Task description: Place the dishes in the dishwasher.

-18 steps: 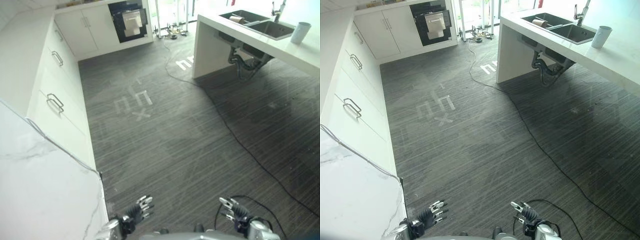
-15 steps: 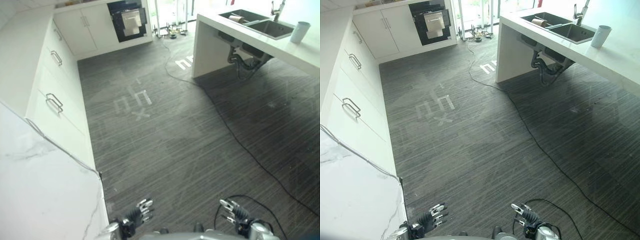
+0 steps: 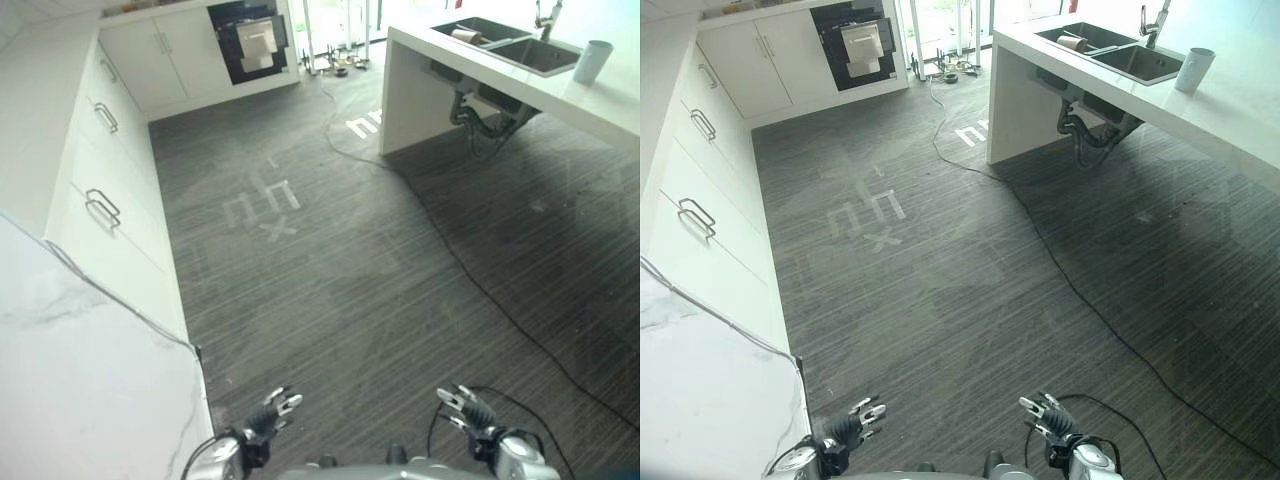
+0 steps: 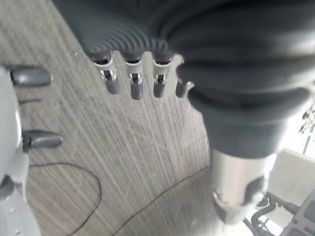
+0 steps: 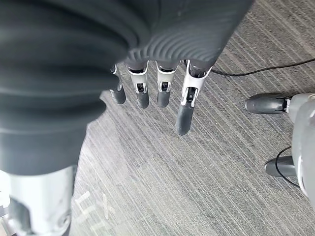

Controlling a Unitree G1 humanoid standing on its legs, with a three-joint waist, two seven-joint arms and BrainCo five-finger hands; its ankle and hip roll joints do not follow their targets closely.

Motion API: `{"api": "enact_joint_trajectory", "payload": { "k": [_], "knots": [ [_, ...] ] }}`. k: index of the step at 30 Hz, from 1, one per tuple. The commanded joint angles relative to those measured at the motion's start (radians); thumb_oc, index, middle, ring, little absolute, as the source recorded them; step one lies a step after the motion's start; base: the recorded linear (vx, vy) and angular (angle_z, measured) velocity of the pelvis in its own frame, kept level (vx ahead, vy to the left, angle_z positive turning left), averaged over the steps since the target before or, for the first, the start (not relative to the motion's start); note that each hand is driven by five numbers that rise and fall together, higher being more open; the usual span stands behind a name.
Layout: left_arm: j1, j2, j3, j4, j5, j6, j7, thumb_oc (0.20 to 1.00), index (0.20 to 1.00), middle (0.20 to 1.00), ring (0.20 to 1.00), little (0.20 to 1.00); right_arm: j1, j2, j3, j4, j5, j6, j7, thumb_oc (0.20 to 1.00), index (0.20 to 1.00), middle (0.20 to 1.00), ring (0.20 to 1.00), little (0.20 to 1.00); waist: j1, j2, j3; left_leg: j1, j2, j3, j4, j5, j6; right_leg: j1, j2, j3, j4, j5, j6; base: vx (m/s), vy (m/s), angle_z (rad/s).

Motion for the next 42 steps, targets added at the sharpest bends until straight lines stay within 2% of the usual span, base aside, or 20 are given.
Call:
{"api": "enact_joint_trajectory", "payload": {
  "k": [1, 5, 14, 18, 26, 31, 37, 42],
  "knots": [
    [-0.066, 0.0, -0.012, 0.0, 0.036, -0.057, 0.027, 1.0, 1.0, 1.0, 1.0, 1.0, -0.058, -0.019, 0.04, -0.032, 0.002, -0.025, 0.006, 1.0, 1.0, 1.0, 1.0, 1.0, -0.01, -0.013, -0.004, 0.003, -0.011, 0.102, -0.001, -0.087, 0.001, 0.024, -0.012, -0.012, 0.008, -0.108, 0.068, 0.0, 0.0, 0.0],
    [-0.071, 0.0, -0.013, -0.001, 0.037, -0.055, 0.043, 1.0, 1.0, 1.0, 1.0, 1.0, -0.061, -0.016, 0.038, -0.024, 0.015, -0.011, -0.01, 1.0, 1.0, 1.0, 1.0, 1.0, -0.011, -0.011, -0.006, 0.009, -0.013, 0.108, -0.001, -0.089, 0.003, 0.027, -0.012, -0.014, 0.011, -0.11, 0.067, 0.0, 0.0, 0.0],
    [-0.088, -0.005, -0.005, -0.019, -0.041, -0.076, 0.062, 1.0, 1.0, 1.0, 1.0, 1.0, -0.082, -0.014, 0.048, -0.018, 0.041, -0.041, -0.004, 1.0, 1.0, 1.0, 1.0, 1.0, -0.005, -0.009, -0.014, 0.031, -0.02, 0.101, 0.016, -0.104, 0.012, 0.039, -0.008, -0.005, 0.04, -0.135, 0.055, -0.02, 0.008, -0.04],
    [-0.121, -0.011, -0.016, -0.039, -0.086, -0.073, 0.074, 1.0, 1.0, 1.0, 1.0, 1.0, -0.131, -0.027, 0.067, -0.033, 0.062, -0.036, -0.007, 1.0, 1.0, 1.0, 1.0, 1.0, 0.0, -0.006, 0.002, 0.014, -0.022, 0.092, 0.123, -0.145, 0.024, 0.039, -0.01, 0.0, 0.1, -0.166, 0.029, -0.05, -0.003, -0.03],
    [-0.087, -0.029, -0.021, 0.021, -0.072, -0.07, 0.038, 1.0, 1.0, 1.0, 1.0, 1.0, -0.131, -0.03, 0.067, 0.021, 0.016, -0.024, 0.015, 1.0, 1.0, 1.0, 1.0, 1.0, -0.003, -0.003, -0.006, 0.059, -0.024, 0.09, 0.206, -0.208, 0.034, 0.096, -0.012, 0.006, 0.144, -0.205, 0.01, 0.14, 0.009, 0.01],
    [-0.083, -0.03, -0.024, 0.028, -0.06, -0.07, 0.03, 1.0, 1.0, 1.0, 1.0, 1.0, -0.126, -0.03, 0.066, 0.032, 0.01, -0.017, 0.021, 1.0, 1.0, 1.0, 1.0, 1.0, -0.006, 0.0, -0.008, 0.078, -0.024, 0.092, 0.169, -0.201, 0.032, 0.097, -0.013, 0.0, 0.124, -0.199, 0.016, 0.06, -0.006, -0.01],
    [-0.075, -0.024, -0.042, 0.006, -0.01, -0.051, 0.064, 1.0, 1.0, 1.0, 1.0, 1.0, -0.122, -0.026, 0.064, 0.033, -0.012, 0.002, 0.026, 1.0, 1.0, 1.0, 1.0, 1.0, -0.006, -0.006, 0.015, 0.048, -0.027, 0.098, 0.11, -0.167, 0.032, 0.052, -0.018, -0.004, 0.079, -0.156, 0.039, 0.0, -0.002, -0.02],
    [-0.051, -0.011, -0.048, -0.005, 0.023, -0.048, 0.093, 1.0, 1.0, 1.0, 1.0, 1.0, -0.087, -0.029, 0.063, 0.016, -0.03, -0.005, 0.037, 1.0, 1.0, 1.0, 1.0, 1.0, -0.005, -0.005, 0.058, -0.014, -0.02, 0.102, 0.016, -0.094, 0.016, -0.022, -0.021, -0.017, 0.031, -0.103, 0.065, -0.08, -0.039, 0.01]
  ]
}}
